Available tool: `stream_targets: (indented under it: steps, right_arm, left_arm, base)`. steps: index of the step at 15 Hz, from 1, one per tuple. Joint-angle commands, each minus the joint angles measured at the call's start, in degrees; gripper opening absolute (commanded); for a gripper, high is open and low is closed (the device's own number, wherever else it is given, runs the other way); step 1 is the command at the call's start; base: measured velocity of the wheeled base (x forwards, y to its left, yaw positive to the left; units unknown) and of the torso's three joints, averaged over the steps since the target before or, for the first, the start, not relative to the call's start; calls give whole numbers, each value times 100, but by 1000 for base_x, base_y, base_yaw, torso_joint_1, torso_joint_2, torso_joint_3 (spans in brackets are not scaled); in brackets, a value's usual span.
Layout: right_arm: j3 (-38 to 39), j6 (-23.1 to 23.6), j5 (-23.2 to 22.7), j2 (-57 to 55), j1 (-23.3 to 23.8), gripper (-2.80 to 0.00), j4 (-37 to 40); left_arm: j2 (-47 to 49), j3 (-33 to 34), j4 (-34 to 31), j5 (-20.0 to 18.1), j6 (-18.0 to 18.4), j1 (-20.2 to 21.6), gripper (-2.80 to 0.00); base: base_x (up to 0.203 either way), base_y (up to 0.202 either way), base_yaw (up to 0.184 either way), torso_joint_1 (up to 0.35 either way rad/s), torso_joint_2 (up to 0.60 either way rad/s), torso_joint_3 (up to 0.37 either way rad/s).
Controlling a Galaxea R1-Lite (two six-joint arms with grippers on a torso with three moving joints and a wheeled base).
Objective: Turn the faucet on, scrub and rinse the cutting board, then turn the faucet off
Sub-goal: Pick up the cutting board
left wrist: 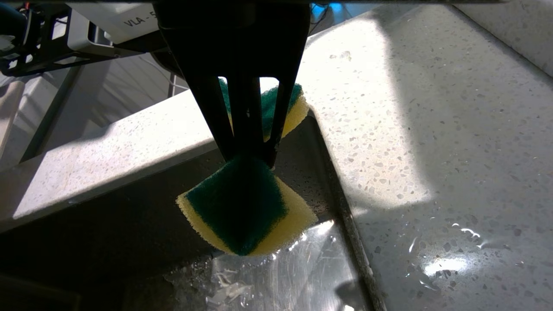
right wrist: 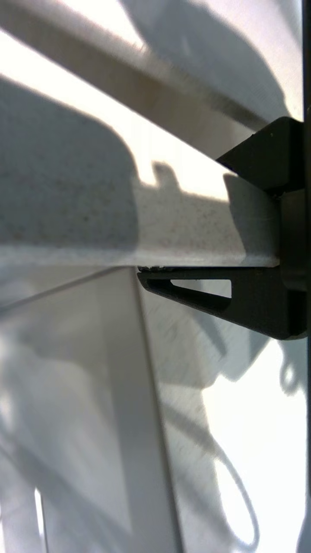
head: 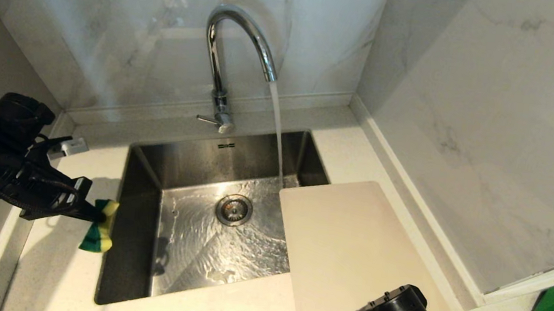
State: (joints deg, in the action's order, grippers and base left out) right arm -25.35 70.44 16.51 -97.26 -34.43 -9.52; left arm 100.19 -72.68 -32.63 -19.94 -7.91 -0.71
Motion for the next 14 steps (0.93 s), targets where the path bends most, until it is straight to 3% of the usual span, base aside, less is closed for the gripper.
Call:
stream_targets:
  steps: [1,6,10,14]
  right_arm:
    - [-118,219,30,428,-3,-280,56]
    - [-278,621,228,1027,3,-280,160]
    - [-794,934,445,1626,5,-280,1054]
    - [-879,1314,470,2134,6,-280,1195]
  left_arm:
    - [-59,-1,-24,-10,-9,0,-280]
    - [-141,-1,-24,-10,-17,0,-280]
    - [-290,-1,-67,-153,-18,-52,-280]
    - [-456,43,-68,-168,-41,-105,-280]
  base:
    - [0,0,0,0,0,0]
    - [0,0,0,0,0,0]
    - [0,0,0,0,0,0]
    - [0,0,0,0,0,0]
